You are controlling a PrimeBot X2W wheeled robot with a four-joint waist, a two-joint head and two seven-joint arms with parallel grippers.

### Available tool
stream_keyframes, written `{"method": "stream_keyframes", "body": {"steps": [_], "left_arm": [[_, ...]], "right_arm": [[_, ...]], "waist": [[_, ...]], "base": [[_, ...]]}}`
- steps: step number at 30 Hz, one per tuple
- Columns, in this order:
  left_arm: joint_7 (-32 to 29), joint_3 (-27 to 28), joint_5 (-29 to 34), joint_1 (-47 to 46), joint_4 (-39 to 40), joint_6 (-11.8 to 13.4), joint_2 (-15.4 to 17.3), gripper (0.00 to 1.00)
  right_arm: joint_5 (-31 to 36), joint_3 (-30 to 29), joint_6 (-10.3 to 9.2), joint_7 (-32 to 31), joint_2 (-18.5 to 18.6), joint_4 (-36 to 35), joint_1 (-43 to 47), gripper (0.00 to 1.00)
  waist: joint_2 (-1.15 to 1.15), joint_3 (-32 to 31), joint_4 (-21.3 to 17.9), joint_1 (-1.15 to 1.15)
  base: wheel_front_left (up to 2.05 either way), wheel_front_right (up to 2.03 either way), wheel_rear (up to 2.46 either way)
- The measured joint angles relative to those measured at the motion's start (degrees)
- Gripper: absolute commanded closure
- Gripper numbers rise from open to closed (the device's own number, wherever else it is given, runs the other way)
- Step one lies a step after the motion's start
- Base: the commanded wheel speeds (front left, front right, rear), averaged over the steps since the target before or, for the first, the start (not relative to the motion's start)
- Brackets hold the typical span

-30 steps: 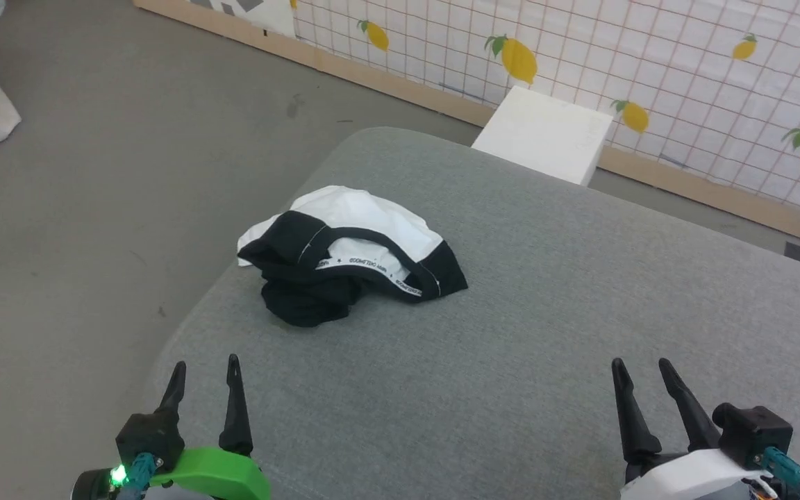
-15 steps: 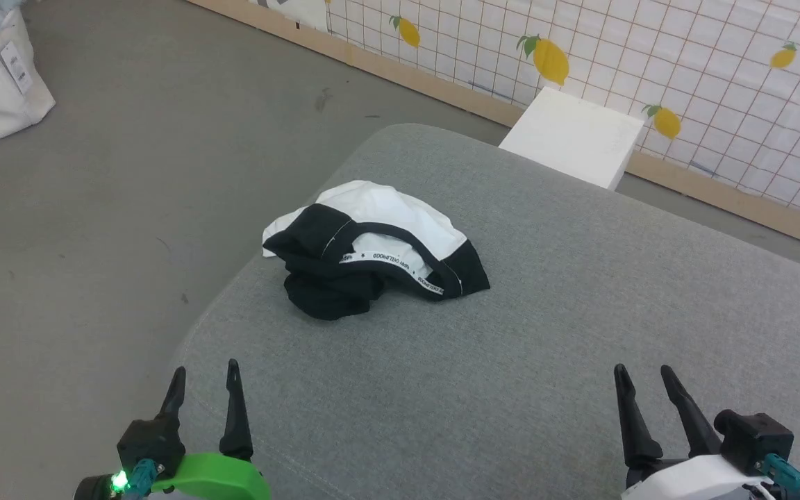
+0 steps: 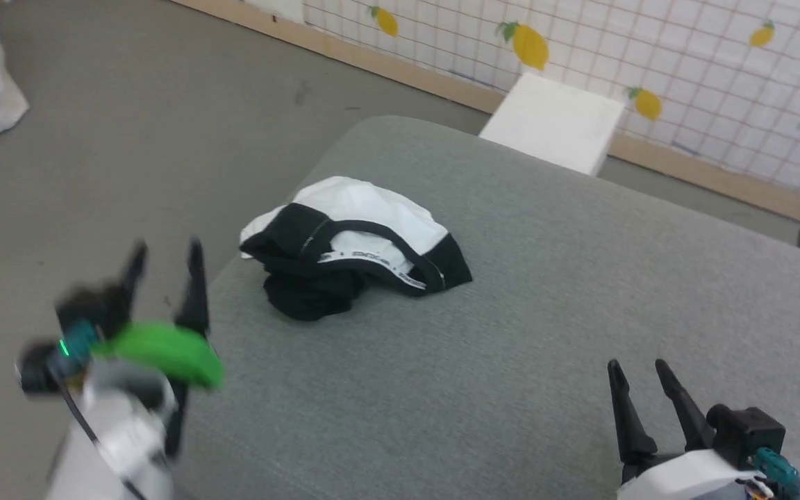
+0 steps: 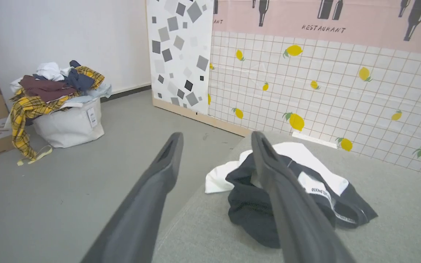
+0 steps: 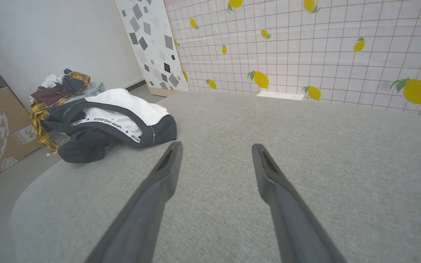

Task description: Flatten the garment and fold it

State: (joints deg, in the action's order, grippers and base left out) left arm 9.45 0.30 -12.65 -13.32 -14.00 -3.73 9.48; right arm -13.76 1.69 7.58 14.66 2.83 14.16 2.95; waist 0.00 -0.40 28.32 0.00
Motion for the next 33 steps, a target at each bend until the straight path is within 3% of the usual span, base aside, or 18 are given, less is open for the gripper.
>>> {"method": "stream_keyframes", "body": {"steps": [7,13,17,24,29,31,33], "left_arm": [[-13.93,0.08,-7.03,-16.7,-8.86,-2.81,4.53,0.0],[-31.23,0.44,-13.59,-26.56,-18.23,-3.23,7.51,0.0],[-40.35,0.36,-16.3,-29.19,-22.3,-3.21,7.78,0.0],[-48.14,-3.75,-14.67,-29.5,-26.32,-1.76,7.65,0.0],[-47.75,-5.34,-13.61,-27.8,-26.98,-1.71,8.08,0.03],[-44.18,-5.61,-13.02,-27.41,-26.83,-1.71,8.51,0.98],[-40.88,-5.54,-12.73,-26.91,-27.08,-1.68,8.62,1.0]], "right_arm": [[4.03,-2.22,0.0,-0.54,0.0,-1.49,-2.53,0.0],[6.55,-4.9,0.0,-1.91,0.0,-4.76,-4.66,0.0],[7.16,-5.86,0.0,-2.6,0.0,-6.31,-5.51,0.0],[7.3,-7.05,0.0,-2.72,-0.01,-7.56,-6.57,0.0],[7.3,-7.36,0.0,-2.71,0.0,-7.54,-6.58,0.0],[7.28,-7.31,0.0,-2.69,0.01,-7.36,-6.59,0.0],[7.28,-7.13,0.0,-2.55,0.03,-7.03,-6.69,0.0]], "waist": [[0.0,3.97,-3.85,0.0],[0.0,9.0,-7.65,0.0],[0.0,12.68,-10.39,0.0],[0.0,18.53,-14.6,0.0],[0.0,21.1,-17.08,0.0],[0.0,21.6,-17.61,0.0],[0.0,21.56,-17.81,0.0]], "base": [[0.0,0.0,0.0],[0.0,0.0,0.0],[0.0,0.0,0.0],[0.0,0.0,0.0],[0.0,0.0,0.0],[0.0,0.0,0.0],[0.0,0.0,0.0]]}}
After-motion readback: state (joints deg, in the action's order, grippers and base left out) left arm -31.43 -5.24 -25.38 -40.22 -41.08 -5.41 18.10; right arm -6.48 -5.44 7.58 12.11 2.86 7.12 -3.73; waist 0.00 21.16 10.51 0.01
